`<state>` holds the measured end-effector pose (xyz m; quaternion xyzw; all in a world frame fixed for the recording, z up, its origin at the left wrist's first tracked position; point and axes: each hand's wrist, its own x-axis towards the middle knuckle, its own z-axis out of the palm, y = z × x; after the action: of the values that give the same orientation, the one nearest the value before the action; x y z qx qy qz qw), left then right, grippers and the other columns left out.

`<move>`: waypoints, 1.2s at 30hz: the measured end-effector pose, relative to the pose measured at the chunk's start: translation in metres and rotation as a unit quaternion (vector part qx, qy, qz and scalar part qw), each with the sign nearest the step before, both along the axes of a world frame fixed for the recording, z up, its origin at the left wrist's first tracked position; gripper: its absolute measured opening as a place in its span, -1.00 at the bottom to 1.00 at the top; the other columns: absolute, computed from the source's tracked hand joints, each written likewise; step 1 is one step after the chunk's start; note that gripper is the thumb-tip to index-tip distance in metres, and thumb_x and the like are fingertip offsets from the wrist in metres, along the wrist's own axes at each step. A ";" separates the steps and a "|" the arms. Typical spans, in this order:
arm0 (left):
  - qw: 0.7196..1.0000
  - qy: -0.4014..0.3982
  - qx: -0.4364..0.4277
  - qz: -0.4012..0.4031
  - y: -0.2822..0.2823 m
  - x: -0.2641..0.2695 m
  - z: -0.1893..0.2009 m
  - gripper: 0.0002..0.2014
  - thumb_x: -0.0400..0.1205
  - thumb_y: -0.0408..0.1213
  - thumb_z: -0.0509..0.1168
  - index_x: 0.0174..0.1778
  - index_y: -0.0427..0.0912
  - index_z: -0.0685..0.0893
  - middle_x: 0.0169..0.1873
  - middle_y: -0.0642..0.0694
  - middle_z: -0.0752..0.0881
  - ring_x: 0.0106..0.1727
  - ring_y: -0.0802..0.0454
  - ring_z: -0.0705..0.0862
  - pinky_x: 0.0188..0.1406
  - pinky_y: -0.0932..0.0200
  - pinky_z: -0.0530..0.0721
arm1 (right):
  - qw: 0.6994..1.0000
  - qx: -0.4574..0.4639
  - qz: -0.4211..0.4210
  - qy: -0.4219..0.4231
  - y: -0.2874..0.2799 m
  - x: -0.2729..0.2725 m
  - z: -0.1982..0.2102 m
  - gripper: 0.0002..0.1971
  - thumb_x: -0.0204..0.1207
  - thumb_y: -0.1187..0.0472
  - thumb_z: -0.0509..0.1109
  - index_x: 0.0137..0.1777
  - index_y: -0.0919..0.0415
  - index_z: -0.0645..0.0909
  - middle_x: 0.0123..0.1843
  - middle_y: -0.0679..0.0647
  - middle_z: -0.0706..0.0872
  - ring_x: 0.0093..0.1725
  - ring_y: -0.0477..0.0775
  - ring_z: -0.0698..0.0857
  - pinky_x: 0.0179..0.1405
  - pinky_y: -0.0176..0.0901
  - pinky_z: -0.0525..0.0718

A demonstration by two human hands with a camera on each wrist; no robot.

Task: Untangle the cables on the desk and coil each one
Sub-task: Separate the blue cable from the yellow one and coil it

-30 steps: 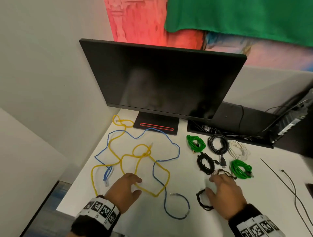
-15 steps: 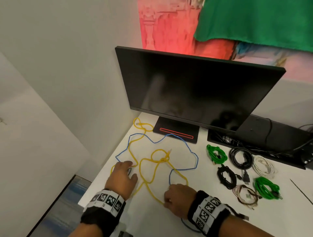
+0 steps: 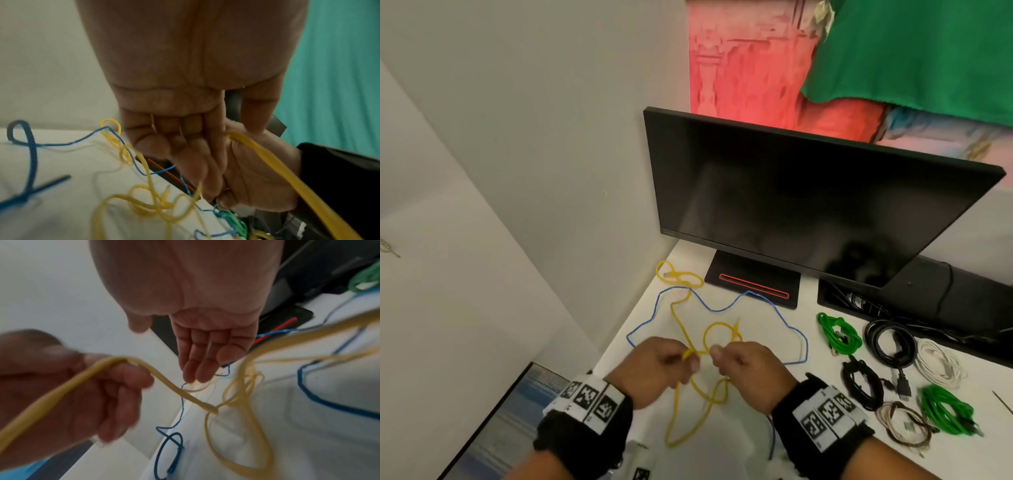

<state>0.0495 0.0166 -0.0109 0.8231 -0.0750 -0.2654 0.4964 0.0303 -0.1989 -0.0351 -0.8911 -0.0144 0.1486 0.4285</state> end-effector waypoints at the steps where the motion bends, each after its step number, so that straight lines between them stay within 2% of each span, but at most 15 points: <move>1: 0.998 0.024 0.018 -0.056 -0.008 -0.003 0.004 -0.78 0.44 0.05 0.37 -0.23 0.00 0.79 -0.35 0.05 0.79 -0.36 0.23 0.66 -0.26 0.34 0.60 | 0.999 0.032 -0.021 0.029 0.005 0.008 0.003 -0.28 0.45 -0.52 0.08 -0.18 0.15 0.71 -0.23 0.02 0.78 -0.25 -0.04 0.71 -0.07 -0.07 0.66; 4: 0.989 0.062 0.103 -0.083 -0.008 0.005 -0.004 -0.67 0.33 0.02 0.29 -0.17 -0.07 0.82 -0.22 -0.02 0.83 -0.22 0.11 0.73 -0.08 0.18 0.64 | 0.995 0.033 -0.022 0.087 0.011 0.022 0.002 -0.48 0.61 -0.29 0.27 -0.16 0.20 0.70 -0.21 0.03 0.81 -0.31 -0.03 0.72 -0.10 -0.09 0.69; 5: 0.983 0.032 0.172 -0.049 -0.003 0.012 -0.009 -0.71 0.40 -0.06 0.30 -0.15 -0.15 0.80 -0.19 -0.10 0.82 -0.13 0.00 0.75 -0.05 0.15 0.61 | 0.995 0.017 -0.013 0.098 0.011 0.022 -0.002 -0.56 0.61 -0.22 0.32 -0.19 0.16 0.69 -0.21 0.01 0.80 -0.31 -0.04 0.72 -0.13 -0.12 0.68; 7: 0.952 -0.035 0.269 0.143 0.020 0.029 -0.030 -0.75 0.61 -0.14 0.26 -0.12 -0.27 0.69 -0.16 -0.21 0.74 0.02 -0.21 0.70 -0.04 0.11 0.57 | 0.993 0.006 -0.016 0.120 0.008 0.020 -0.011 -0.68 0.59 -0.14 0.39 -0.17 0.11 0.67 -0.17 0.02 0.81 -0.27 -0.01 0.77 -0.14 -0.13 0.68; 9: 0.929 0.021 0.272 0.250 0.038 0.038 -0.049 -0.59 0.65 0.06 0.26 -0.07 -0.30 0.67 -0.07 -0.25 0.72 0.03 -0.23 0.67 -0.04 0.09 0.53 | 0.990 0.011 -0.023 0.140 0.006 0.016 -0.019 -0.72 0.57 -0.11 0.41 -0.11 0.11 0.69 -0.12 0.06 0.84 -0.19 0.04 0.82 -0.11 -0.08 0.71; 11: 0.934 0.069 0.285 0.203 0.040 0.042 -0.064 -0.49 0.63 0.19 0.26 -0.04 -0.28 0.71 -0.03 -0.24 0.74 -0.01 -0.16 0.66 -0.04 0.13 0.51 | 0.987 0.018 -0.016 0.158 0.008 0.013 -0.022 -0.76 0.54 -0.09 0.40 -0.09 0.07 0.71 -0.11 0.06 0.84 -0.13 0.04 0.84 -0.08 -0.05 0.74; 16: 0.958 -0.024 0.123 0.258 0.029 0.046 -0.066 -0.78 0.62 -0.35 0.31 -0.36 -0.21 0.59 -0.39 -0.18 0.62 -0.24 -0.09 0.60 -0.10 -0.10 0.58 | 0.997 -0.032 0.020 0.065 0.018 0.011 -0.016 -0.88 0.58 -0.06 0.39 0.07 -0.13 0.64 0.05 -0.16 0.70 0.03 -0.14 0.70 0.17 -0.15 0.67; 18: 0.977 -0.081 0.083 0.180 0.024 0.045 -0.048 -0.80 0.61 -0.35 0.36 -0.34 -0.07 0.66 -0.41 -0.05 0.66 -0.30 0.04 0.60 -0.10 0.02 0.59 | 0.994 -0.072 0.011 -0.077 0.018 0.015 0.000 -0.65 0.59 -0.01 0.36 0.37 -0.16 0.52 0.33 -0.19 0.55 0.30 -0.10 0.59 0.34 -0.21 0.54; 21: 0.987 -0.131 0.091 -0.023 0.013 0.037 -0.010 -0.86 0.56 -0.16 0.45 -0.26 0.22 0.76 -0.25 0.23 0.74 -0.18 0.37 0.67 -0.10 0.52 0.53 | 0.950 -0.175 0.086 -0.244 0.019 0.027 0.040 -0.34 0.59 0.08 0.33 0.64 -0.25 0.18 0.71 -0.11 0.21 0.70 0.04 0.17 0.57 0.02 0.27; 23: 0.981 -0.163 0.071 -0.075 0.005 0.035 0.014 -0.81 0.50 -0.11 0.48 -0.18 0.38 0.75 -0.13 0.36 0.72 -0.08 0.37 0.69 -0.05 0.52 0.55 | 0.922 -0.238 0.169 -0.256 0.021 0.036 0.064 -0.37 0.64 0.10 0.29 0.66 -0.25 0.18 0.76 -0.09 0.13 0.76 0.12 -0.01 0.63 0.14 0.11; 26: 0.981 -0.191 0.026 -0.037 -0.001 0.034 0.038 -0.77 0.47 -0.15 0.54 -0.12 0.36 0.75 -0.14 0.25 0.77 -0.07 0.28 0.73 0.02 0.36 0.63 | 0.908 -0.285 0.210 -0.224 0.016 0.044 0.086 -0.68 0.73 -0.05 0.17 0.42 -0.18 0.57 0.69 -0.18 0.29 0.76 0.10 -0.01 0.68 0.13 -0.07; 28: 0.982 -0.182 0.016 -0.041 -0.001 0.032 0.046 -0.78 0.48 -0.18 0.55 -0.14 0.31 0.77 -0.16 0.19 0.80 -0.08 0.26 0.75 0.02 0.33 0.65 | 0.926 -0.236 0.188 -0.226 0.011 0.043 0.094 -0.69 0.67 -0.07 0.24 0.39 -0.21 0.54 0.68 -0.24 0.28 0.73 -0.01 0.07 0.69 0.04 0.03; 31: 0.980 -0.153 0.038 -0.124 -0.007 0.028 0.050 -0.84 0.51 -0.18 0.52 -0.21 0.25 0.76 -0.27 0.28 0.76 -0.10 0.30 0.74 0.01 0.34 0.64 | 0.933 -0.161 0.228 -0.226 0.010 0.037 0.098 -0.37 0.57 0.08 0.35 0.59 -0.32 0.22 0.73 -0.28 0.13 0.71 -0.15 0.08 0.63 -0.10 0.12; 34: 0.978 -0.148 0.033 -0.140 -0.010 0.027 0.051 -0.88 0.51 -0.23 0.52 -0.17 0.15 0.81 -0.27 0.32 0.76 -0.09 0.34 0.73 0.02 0.38 0.62 | 0.908 -0.221 0.271 -0.233 0.013 0.035 0.103 -0.59 0.64 0.08 0.29 0.47 -0.22 0.49 0.68 -0.25 0.29 0.71 -0.10 0.11 0.65 0.00 0.17; 36: 0.980 -0.149 0.027 -0.130 -0.010 0.027 0.051 -0.92 0.52 -0.22 0.52 -0.10 0.00 0.86 -0.28 0.37 0.74 -0.10 0.39 0.71 -0.03 0.49 0.57 | 0.917 -0.217 0.234 -0.240 0.006 0.033 0.110 -0.67 0.61 -0.01 0.30 0.37 -0.18 0.56 0.61 -0.26 0.36 0.65 -0.08 0.21 0.59 0.02 0.25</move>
<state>0.0764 0.0070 0.0402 0.8497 -0.2474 -0.2045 0.4184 0.0630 -0.1932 0.0747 -0.9422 -0.2923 0.0260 0.1617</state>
